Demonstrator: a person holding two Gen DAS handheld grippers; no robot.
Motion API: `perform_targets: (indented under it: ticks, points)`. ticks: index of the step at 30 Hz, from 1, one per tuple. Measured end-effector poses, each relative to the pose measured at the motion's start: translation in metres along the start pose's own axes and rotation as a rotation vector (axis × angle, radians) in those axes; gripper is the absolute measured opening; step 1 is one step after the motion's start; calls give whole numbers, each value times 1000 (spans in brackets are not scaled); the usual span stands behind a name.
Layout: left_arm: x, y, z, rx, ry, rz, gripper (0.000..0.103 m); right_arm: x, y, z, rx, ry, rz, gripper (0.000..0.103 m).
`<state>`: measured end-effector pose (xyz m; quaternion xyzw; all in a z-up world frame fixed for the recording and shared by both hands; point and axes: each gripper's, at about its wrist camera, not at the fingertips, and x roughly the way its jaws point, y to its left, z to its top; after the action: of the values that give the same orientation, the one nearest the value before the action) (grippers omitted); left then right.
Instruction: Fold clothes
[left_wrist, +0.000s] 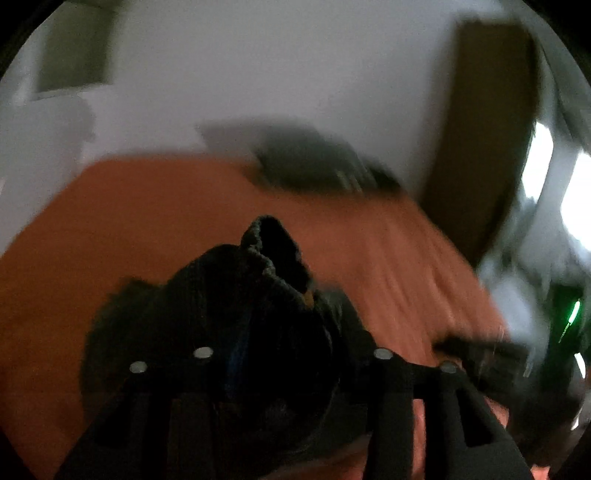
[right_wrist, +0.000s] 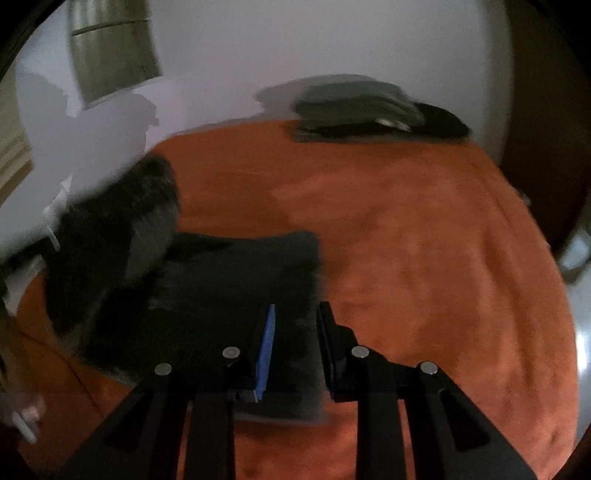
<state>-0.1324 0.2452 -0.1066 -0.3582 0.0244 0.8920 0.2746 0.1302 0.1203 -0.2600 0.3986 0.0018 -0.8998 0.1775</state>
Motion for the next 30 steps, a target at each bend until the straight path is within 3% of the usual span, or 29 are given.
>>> perform_targets:
  ticks: [1, 3, 5, 7, 11, 12, 13, 15, 18, 20, 24, 28, 29, 30]
  points:
    - [1, -9, -6, -4, 10, -34, 46, 1, -11, -3, 26, 15, -11, 22]
    - [-16, -7, -10, -1, -105, -50, 45, 8, -37, -12, 117, 85, 4, 22]
    - [-49, -10, -12, 75, -234, -50, 45, 17, -54, -19, 182, 150, 48, 22]
    - [-74, 5, -6, 106, -279, -61, 46, 29, -60, -22, 213, 206, 114, 22]
    - [-98, 79, 3, -40, -273, -52, 65, 57, -48, -6, 278, 274, 341, 28]
    - [-96, 104, 3, -90, -252, -17, 66, 66, -41, 1, 280, 287, 380, 47]
    - [-95, 130, -1, -154, -221, 18, 66, 74, -33, 9, 282, 301, 419, 74]
    - [-90, 180, -10, -281, -149, 64, 66, 94, -18, 22, 269, 328, 467, 87]
    - [-83, 245, -36, -465, -66, 104, 65, 127, 2, 35, 239, 384, 476, 87]
    - [-78, 266, -49, -516, -38, 117, 65, 148, 6, 36, 261, 425, 486, 87]
    - [-71, 282, -78, -560, 15, 135, 65, 182, 7, 23, 326, 490, 520, 87]
    - [-66, 274, -95, -549, 58, 116, 66, 191, 0, 16, 378, 446, 601, 90]
    - [-64, 271, -96, -538, 67, 113, 66, 191, -1, 16, 378, 436, 627, 86]
    - [-62, 269, -98, -526, 76, 111, 66, 191, -2, 16, 379, 425, 653, 55]
